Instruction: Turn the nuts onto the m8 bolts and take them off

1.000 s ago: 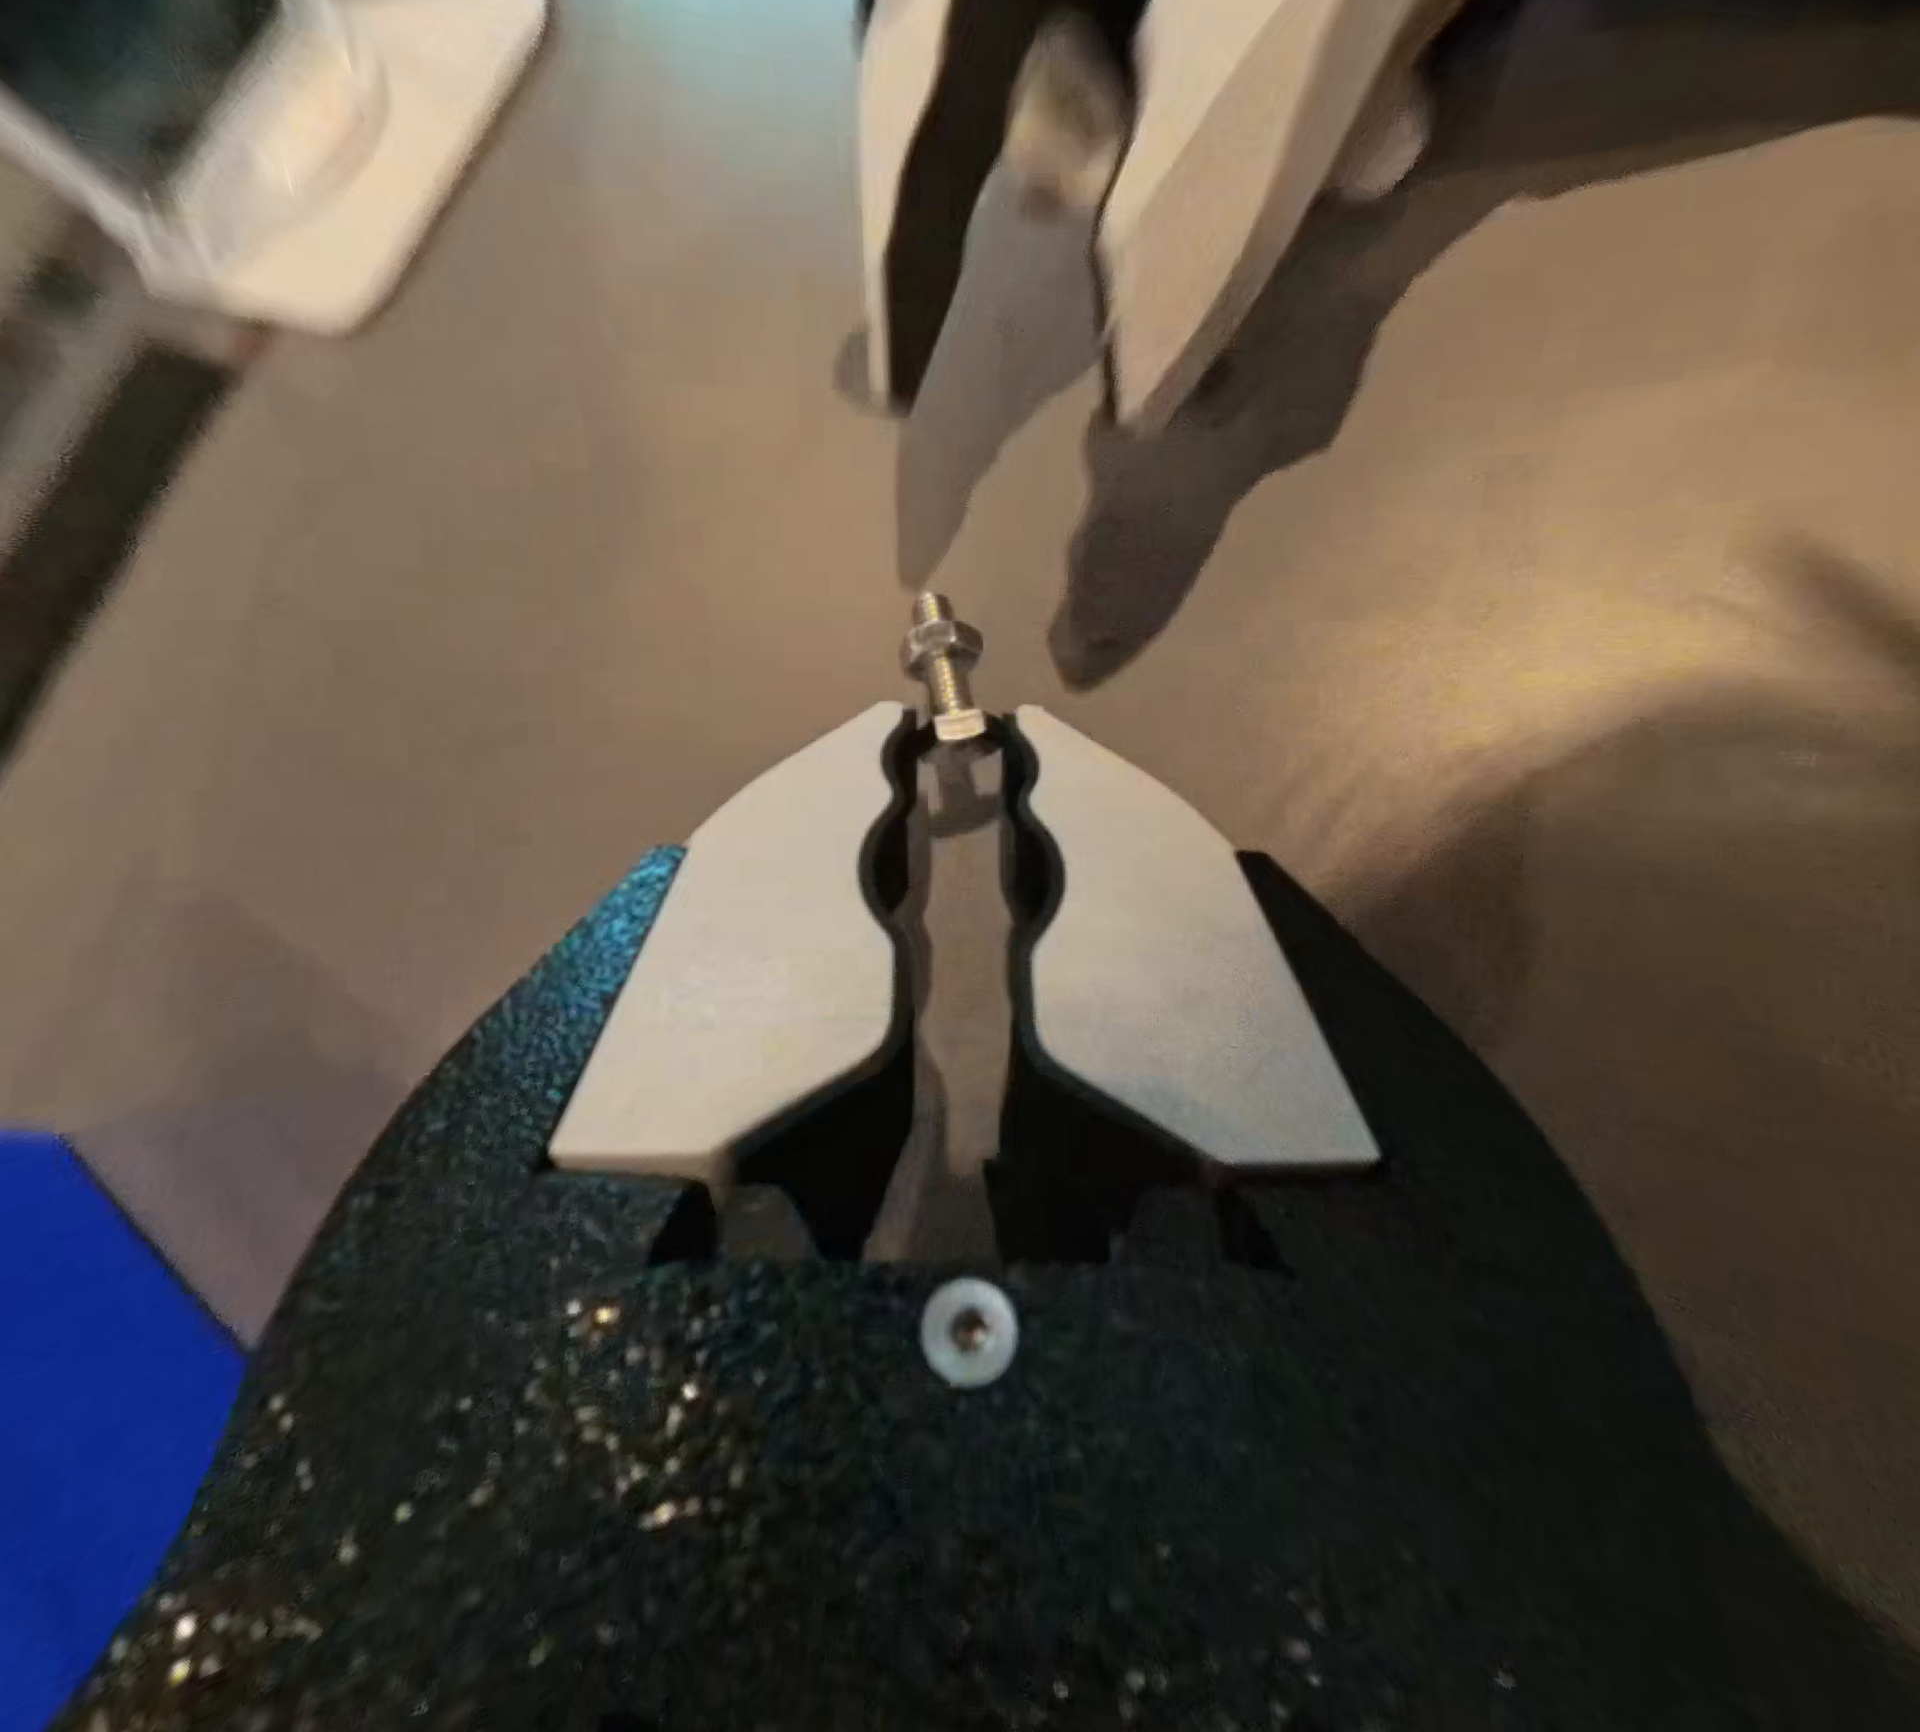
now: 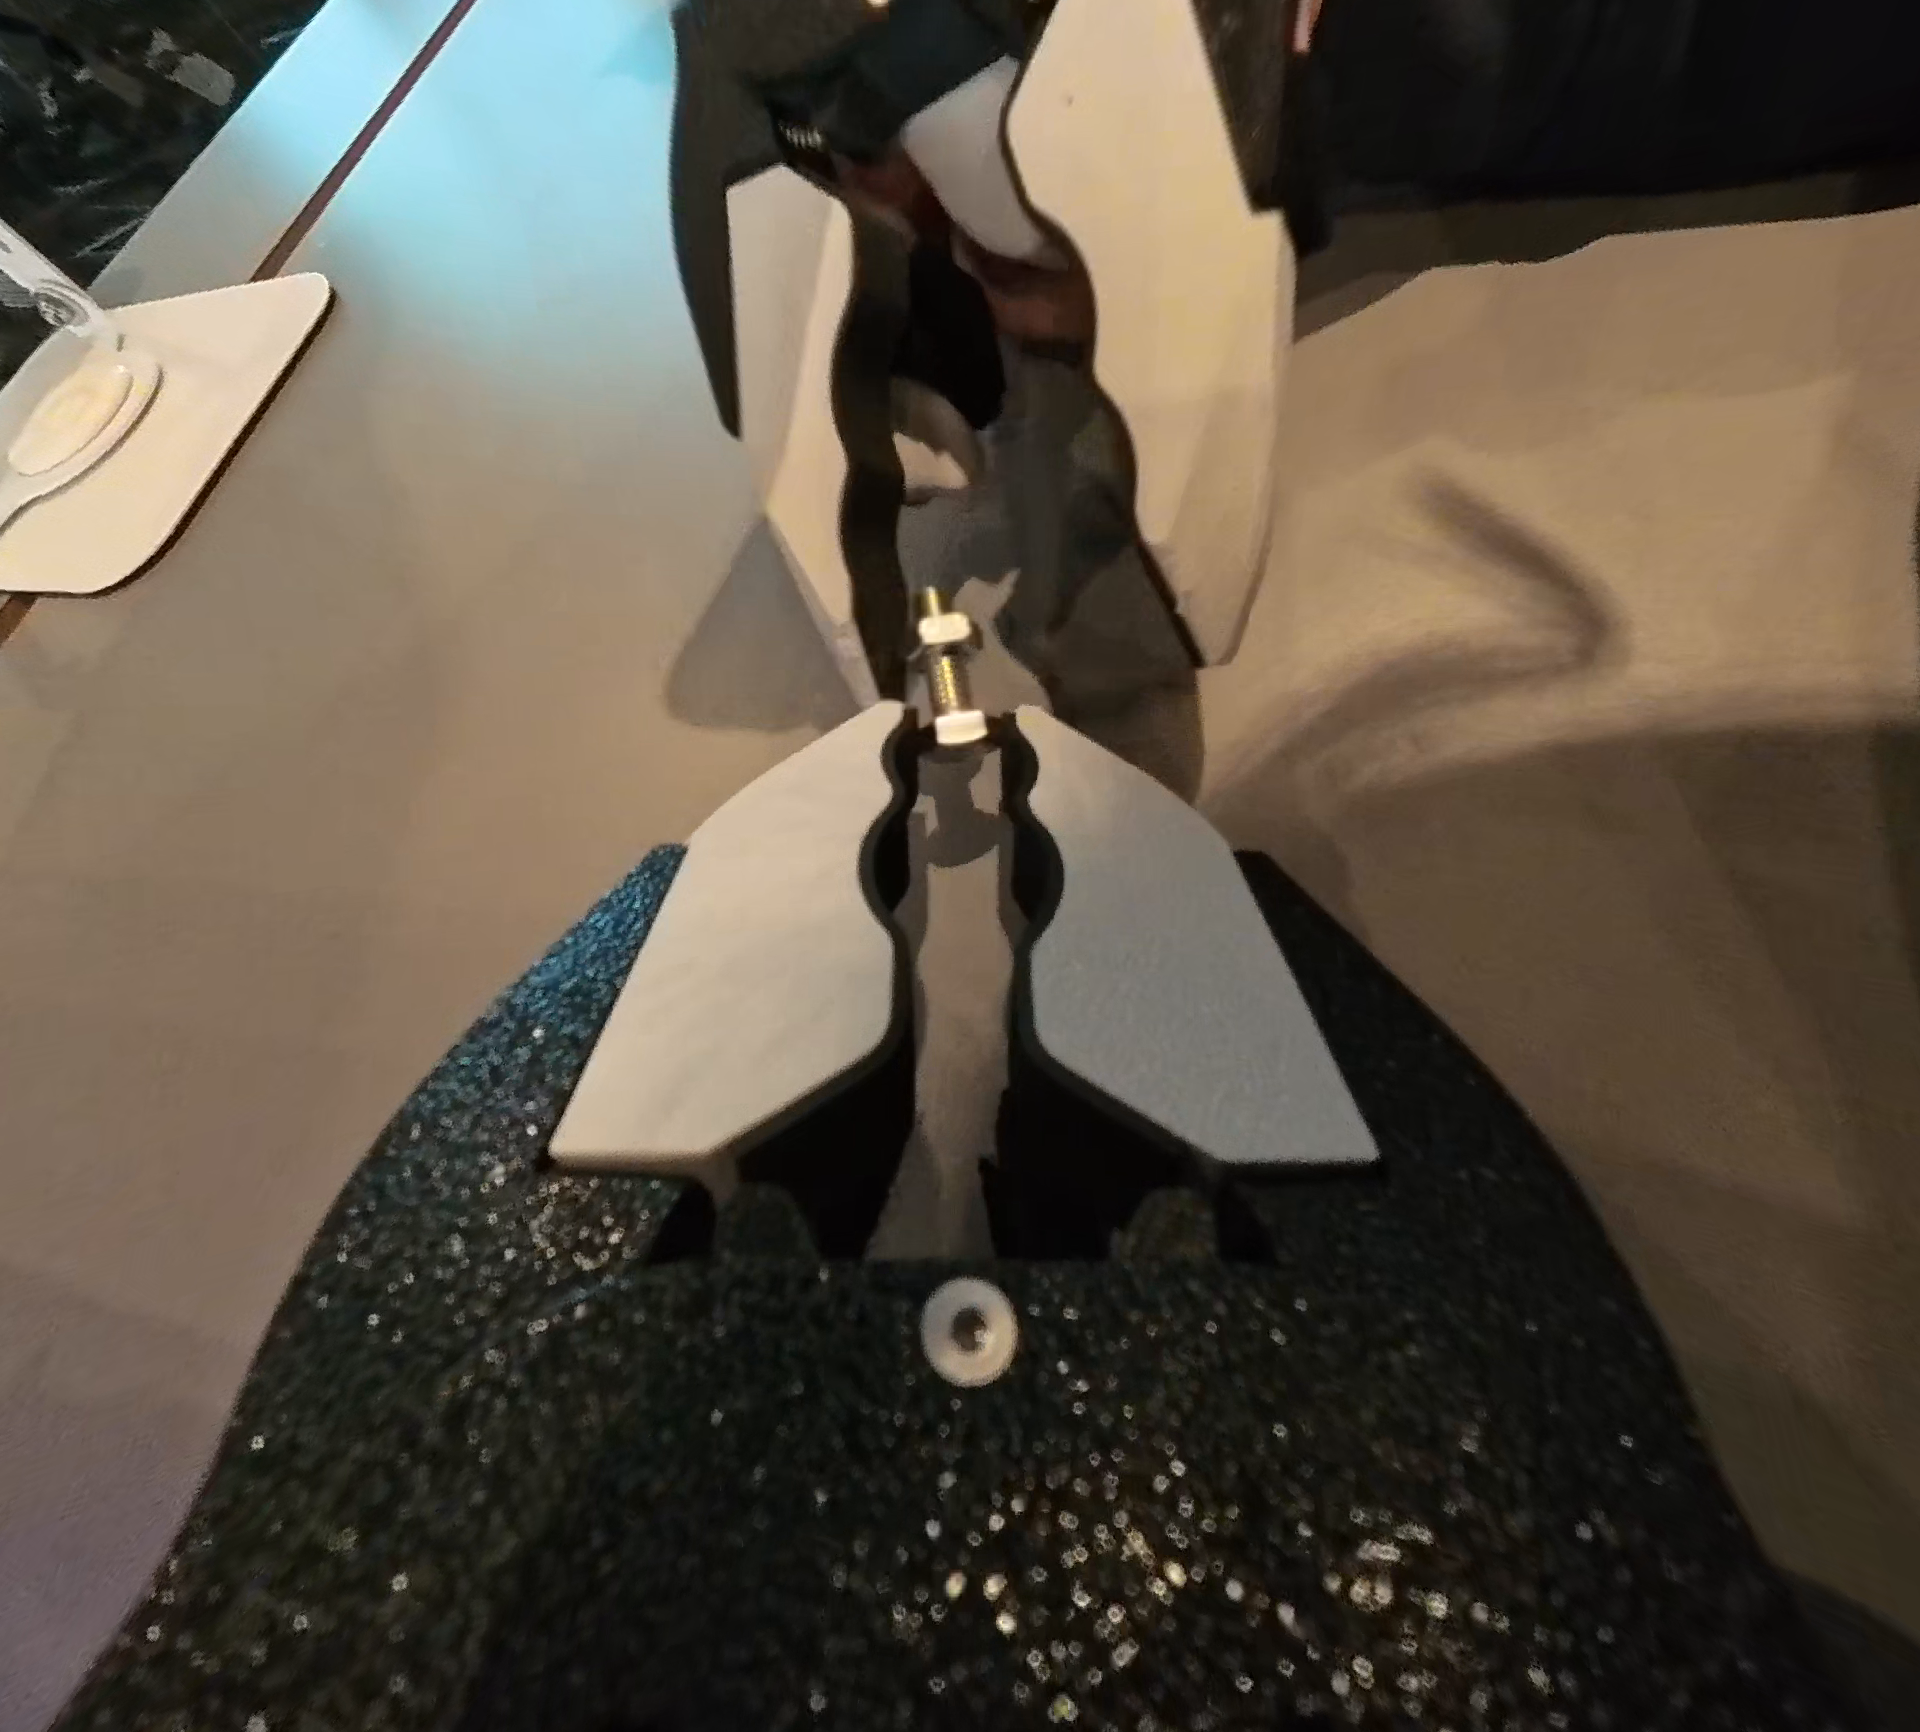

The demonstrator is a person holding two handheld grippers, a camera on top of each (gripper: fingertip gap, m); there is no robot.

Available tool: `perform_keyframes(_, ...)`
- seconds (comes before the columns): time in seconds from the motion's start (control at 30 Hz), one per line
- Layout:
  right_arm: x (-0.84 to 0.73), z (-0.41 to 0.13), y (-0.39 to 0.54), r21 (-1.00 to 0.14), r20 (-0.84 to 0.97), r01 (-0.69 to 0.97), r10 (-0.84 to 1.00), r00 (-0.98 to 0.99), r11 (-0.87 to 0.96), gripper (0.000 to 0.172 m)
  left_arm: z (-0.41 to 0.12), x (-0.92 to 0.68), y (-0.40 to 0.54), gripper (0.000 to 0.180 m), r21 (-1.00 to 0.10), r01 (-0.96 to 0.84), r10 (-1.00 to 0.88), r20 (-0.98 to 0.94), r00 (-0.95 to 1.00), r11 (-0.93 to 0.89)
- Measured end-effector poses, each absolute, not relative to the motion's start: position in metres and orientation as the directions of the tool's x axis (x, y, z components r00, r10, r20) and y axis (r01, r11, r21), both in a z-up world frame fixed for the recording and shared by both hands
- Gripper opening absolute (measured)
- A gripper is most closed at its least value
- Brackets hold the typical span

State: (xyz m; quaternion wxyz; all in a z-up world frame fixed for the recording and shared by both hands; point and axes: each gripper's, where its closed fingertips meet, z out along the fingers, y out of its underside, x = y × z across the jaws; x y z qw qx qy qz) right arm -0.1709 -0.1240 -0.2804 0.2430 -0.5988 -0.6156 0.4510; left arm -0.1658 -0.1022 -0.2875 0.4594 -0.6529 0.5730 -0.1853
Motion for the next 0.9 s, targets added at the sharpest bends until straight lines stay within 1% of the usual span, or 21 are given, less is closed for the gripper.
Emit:
perform_keyframes(0.03, -0.172, -0.276, -0.126, -0.864, -0.208, 0.494, 0.961, -0.181, -0.094, 0.058, -0.287, -0.165, -0.103, 0.014, -0.814, -0.574, -0.919, -0.286, 0.27, 0.084)
perform_keyframes(0.1, -0.169, -0.272, -0.124, -0.883, -0.146, 0.467, 0.969, -0.201, -0.036, 0.059, -0.283, -0.165, -0.104, 0.014, -0.831, -0.549, -0.922, -0.276, 0.271, 0.088)
perform_keyframes(0.13, -0.168, -0.27, -0.123, -0.89, -0.151, 0.454, 0.968, -0.202, -0.044, 0.057, -0.282, -0.165, -0.104, 0.014, -0.835, -0.544, -0.923, -0.269, 0.275, 0.081)
perform_keyframes(0.17, -0.167, -0.266, -0.125, -0.898, -0.181, 0.435, 0.958, -0.223, -0.069, 0.047, -0.283, -0.165, -0.103, 0.014, -0.833, -0.549, -0.923, -0.267, 0.279, 0.075)
perform_keyframes(0.2, -0.168, -0.263, -0.121, -0.901, -0.209, 0.42, 0.956, -0.204, -0.108, 0.048, -0.284, -0.165, -0.103, 0.014, -0.829, -0.555, -0.924, -0.267, 0.274, 0.075)
perform_keyframes(0.23, -0.166, -0.266, -0.114, -0.888, -0.228, 0.438, 0.96, -0.163, -0.136, 0.049, -0.285, -0.165, -0.104, 0.014, -0.826, -0.558, -0.923, -0.274, 0.269, 0.083)
perform_keyframes(0.3, -0.159, -0.284, -0.109, -0.829, -0.259, 0.534, 0.96, -0.105, -0.166, 0.052, -0.284, -0.165, -0.105, 0.014, -0.826, -0.557, -0.924, -0.278, 0.263, 0.091)
perform_keyframes(0.37, -0.16, -0.288, -0.115, -0.81, -0.295, 0.559, 0.947, -0.127, -0.177, 0.051, -0.284, -0.165, -0.105, 0.014, -0.827, -0.555, -0.925, -0.273, 0.265, 0.085)
perform_keyframes(0.4, -0.163, -0.282, -0.119, -0.828, -0.299, 0.534, 0.941, -0.159, -0.173, 0.049, -0.284, -0.165, -0.105, 0.014, -0.827, -0.556, -0.925, -0.272, 0.265, 0.085)
perform_keyframes(0.47, -0.167, -0.268, -0.122, -0.88, -0.243, 0.457, 0.949, -0.201, -0.129, 0.053, -0.284, -0.164, -0.106, 0.014, -0.827, -0.555, -0.926, -0.275, 0.258, 0.09)
perform_keyframes(0.5, -0.166, -0.259, -0.129, -0.908, -0.219, 0.408, 0.94, -0.26, -0.099, 0.042, -0.284, -0.165, -0.105, 0.014, -0.827, -0.555, -0.925, -0.275, 0.262, 0.088)
perform_keyframes(0.53, -0.166, -0.248, -0.132, -0.932, -0.214, 0.346, 0.935, -0.283, -0.109, 0.042, -0.285, -0.165, -0.105, 0.014, -0.826, -0.558, -0.926, -0.271, 0.265, 0.082)
perform_keyframes(0.57, -0.166, -0.243, -0.127, -0.938, -0.219, 0.321, 0.94, -0.263, -0.128, 0.041, -0.285, -0.165, -0.105, 0.014, -0.826, -0.558, -0.926, -0.27, 0.265, 0.081)
perform_keyframes(0.67, -0.157, -0.262, -0.109, -0.885, -0.269, 0.428, 0.952, -0.146, -0.184, 0.046, -0.283, -0.165, -0.105, 0.014, -0.834, -0.545, -0.926, -0.268, 0.267, 0.084)
perform_keyframes(0.8, -0.158, -0.276, -0.112, -0.843, -0.296, 0.502, 0.945, -0.136, -0.192, 0.046, -0.283, -0.165, -0.105, 0.014, -0.832, -0.548, -0.926, -0.268, 0.266, 0.084)
perform_keyframes(0.87, -0.162, -0.271, -0.12, -0.861, -0.281, 0.481, 0.942, -0.184, -0.163, 0.047, -0.285, -0.164, -0.105, 0.014, -0.825, -0.558, -0.928, -0.269, 0.258, 0.084)
perform_keyframes(0.9, -0.164, -0.258, -0.129, -0.898, -0.261, 0.419, 0.93, -0.259, -0.135, 0.04, -0.286, -0.164, -0.105, 0.014, -0.821, -0.565, -0.927, -0.274, 0.257, 0.085)
